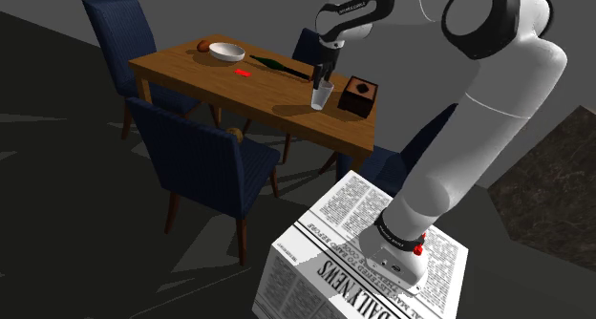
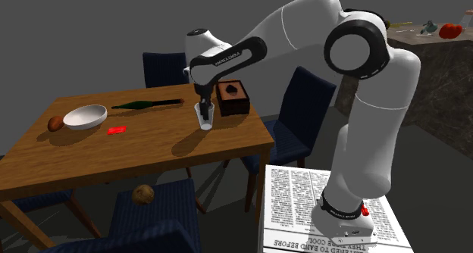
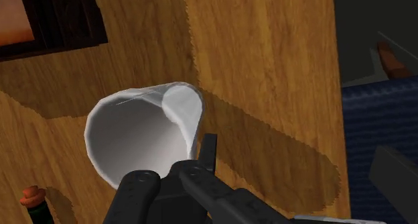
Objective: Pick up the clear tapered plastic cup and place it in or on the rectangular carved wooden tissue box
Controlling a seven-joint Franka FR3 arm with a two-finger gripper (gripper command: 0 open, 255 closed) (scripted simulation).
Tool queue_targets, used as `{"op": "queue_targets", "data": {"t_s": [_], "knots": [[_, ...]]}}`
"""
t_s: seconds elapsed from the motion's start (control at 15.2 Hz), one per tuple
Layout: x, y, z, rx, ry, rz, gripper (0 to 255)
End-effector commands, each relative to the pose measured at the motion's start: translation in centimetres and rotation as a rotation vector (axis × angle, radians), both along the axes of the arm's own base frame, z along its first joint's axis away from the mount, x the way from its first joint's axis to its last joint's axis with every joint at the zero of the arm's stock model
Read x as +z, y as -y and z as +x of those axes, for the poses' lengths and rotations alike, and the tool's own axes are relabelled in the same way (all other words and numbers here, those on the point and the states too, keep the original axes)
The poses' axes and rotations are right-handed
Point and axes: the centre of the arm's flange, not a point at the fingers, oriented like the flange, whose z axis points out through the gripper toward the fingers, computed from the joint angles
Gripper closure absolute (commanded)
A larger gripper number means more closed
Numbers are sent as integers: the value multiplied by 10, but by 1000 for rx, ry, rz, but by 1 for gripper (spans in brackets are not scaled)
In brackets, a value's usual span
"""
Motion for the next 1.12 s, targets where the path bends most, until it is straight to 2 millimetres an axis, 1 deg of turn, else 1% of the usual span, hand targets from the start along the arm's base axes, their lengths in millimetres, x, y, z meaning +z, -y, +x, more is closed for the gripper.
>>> {"op": "queue_targets", "data": {"t_s": [0.0, 0.26, 0.33, 0.73, 0.79, 1.06], "knots": [[-12, 21, 13, 3, -2, -8, 0], [-30, 59, 43, 5, -5, -22, 0], [-31, 61, 45, 6, -5, -23, 0], [-62, 66, 45, 6, -5, -23, 0], [-70, 67, 45, 6, -5, -23, 0], [-70, 67, 45, 6, -5, -23, 0]]}}
